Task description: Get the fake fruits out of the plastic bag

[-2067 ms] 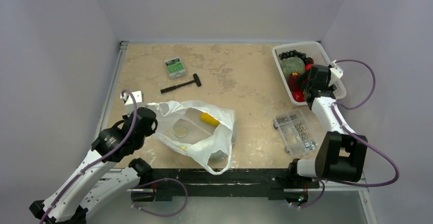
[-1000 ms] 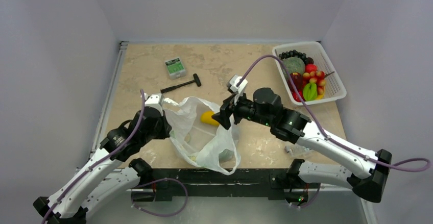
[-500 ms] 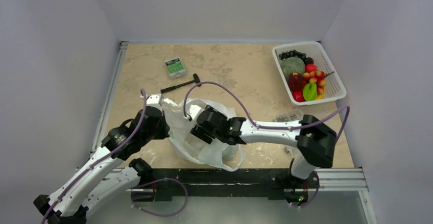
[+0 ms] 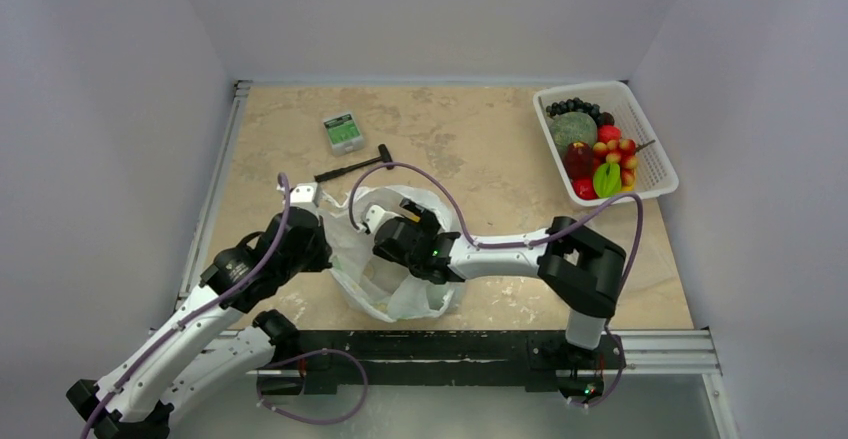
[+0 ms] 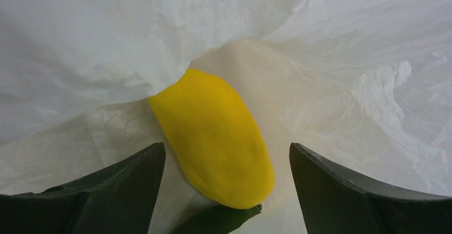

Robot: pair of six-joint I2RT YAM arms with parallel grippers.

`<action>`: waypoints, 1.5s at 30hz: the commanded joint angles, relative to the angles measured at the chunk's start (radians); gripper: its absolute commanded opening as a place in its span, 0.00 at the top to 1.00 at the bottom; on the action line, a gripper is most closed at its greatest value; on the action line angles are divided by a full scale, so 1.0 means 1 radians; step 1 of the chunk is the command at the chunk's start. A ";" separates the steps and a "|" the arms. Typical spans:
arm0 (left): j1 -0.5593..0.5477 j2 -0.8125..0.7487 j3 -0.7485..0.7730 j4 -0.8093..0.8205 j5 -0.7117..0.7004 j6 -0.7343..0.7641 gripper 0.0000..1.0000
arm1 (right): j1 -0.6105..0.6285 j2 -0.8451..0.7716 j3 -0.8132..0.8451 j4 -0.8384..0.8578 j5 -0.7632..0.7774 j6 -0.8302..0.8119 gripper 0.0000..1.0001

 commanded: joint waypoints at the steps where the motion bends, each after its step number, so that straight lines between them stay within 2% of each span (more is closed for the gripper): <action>1: -0.007 -0.009 0.001 0.046 -0.005 0.019 1.00 | -0.019 0.042 0.044 0.041 0.027 0.028 0.17; 11: -0.005 0.036 0.062 0.005 -0.028 0.102 1.00 | -0.020 0.075 0.056 0.062 -0.020 0.047 0.38; 15: -0.005 0.051 0.050 0.028 -0.006 0.102 1.00 | -0.019 0.065 0.047 0.068 -0.025 0.032 0.52; 25: -0.008 0.049 0.046 0.020 -0.034 0.083 1.00 | -0.011 -0.052 0.028 0.068 -0.201 0.056 0.76; 31: -0.008 0.042 0.048 0.007 -0.068 0.072 1.00 | 0.016 -0.102 0.053 0.018 -0.292 0.044 0.99; 39: -0.009 0.012 0.051 -0.020 -0.148 0.051 1.00 | 0.024 -0.204 0.047 0.029 -0.538 0.066 1.00; 45: -0.008 -0.008 0.055 -0.037 -0.186 0.041 1.00 | 0.024 -0.292 0.011 0.069 -0.633 0.103 1.00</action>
